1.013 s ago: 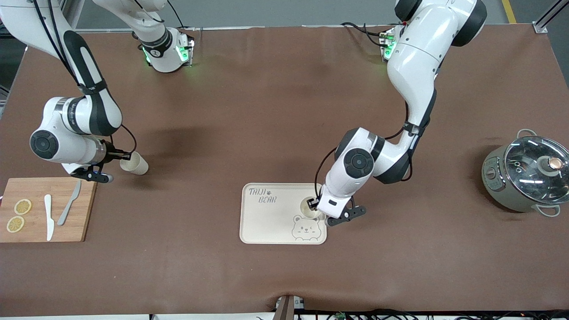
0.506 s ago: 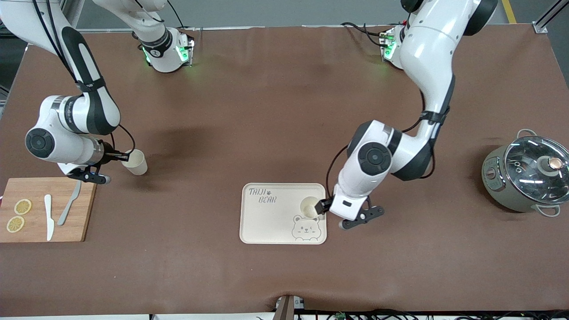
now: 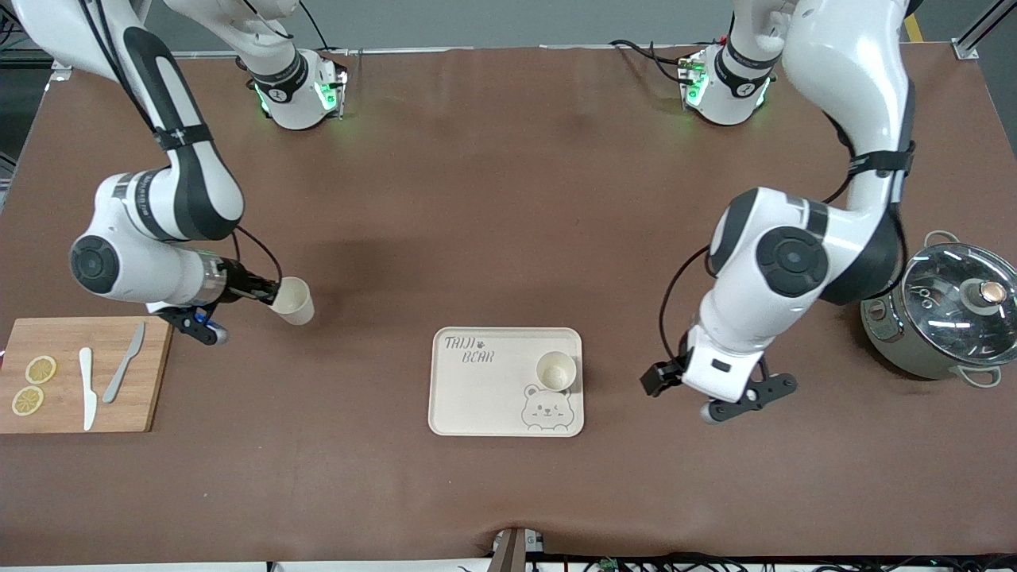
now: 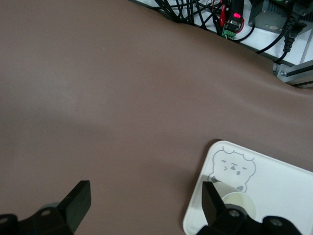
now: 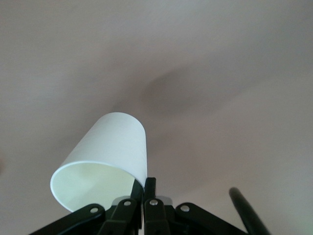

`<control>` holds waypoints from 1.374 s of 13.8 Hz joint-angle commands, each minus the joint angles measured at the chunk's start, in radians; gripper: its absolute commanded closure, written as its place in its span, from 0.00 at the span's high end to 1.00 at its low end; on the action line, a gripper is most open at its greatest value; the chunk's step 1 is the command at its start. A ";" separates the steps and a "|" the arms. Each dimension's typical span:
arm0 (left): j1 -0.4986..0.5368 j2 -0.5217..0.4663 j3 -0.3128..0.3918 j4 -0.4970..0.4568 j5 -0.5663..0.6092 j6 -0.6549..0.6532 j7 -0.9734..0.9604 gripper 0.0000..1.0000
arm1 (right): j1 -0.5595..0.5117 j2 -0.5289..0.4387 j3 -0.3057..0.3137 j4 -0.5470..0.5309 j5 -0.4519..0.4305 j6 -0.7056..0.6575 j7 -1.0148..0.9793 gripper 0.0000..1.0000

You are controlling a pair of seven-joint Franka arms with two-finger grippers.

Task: Place white IKEA cup upright on tray with both arms
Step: 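Carry the cup to the tray while the left gripper withdraws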

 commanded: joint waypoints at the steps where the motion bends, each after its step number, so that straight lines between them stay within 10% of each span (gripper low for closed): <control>1: 0.025 -0.065 -0.003 -0.025 0.019 -0.041 0.048 1.00 | -0.012 0.078 0.100 0.115 0.090 -0.025 0.258 0.00; 9: 0.177 -0.204 -0.005 -0.025 0.019 -0.218 0.369 1.00 | 0.149 0.362 0.238 0.448 0.154 0.169 0.990 0.00; 19: 0.246 -0.305 -0.003 -0.025 0.018 -0.359 0.504 1.00 | 0.185 0.446 0.234 0.437 0.025 0.302 1.036 0.00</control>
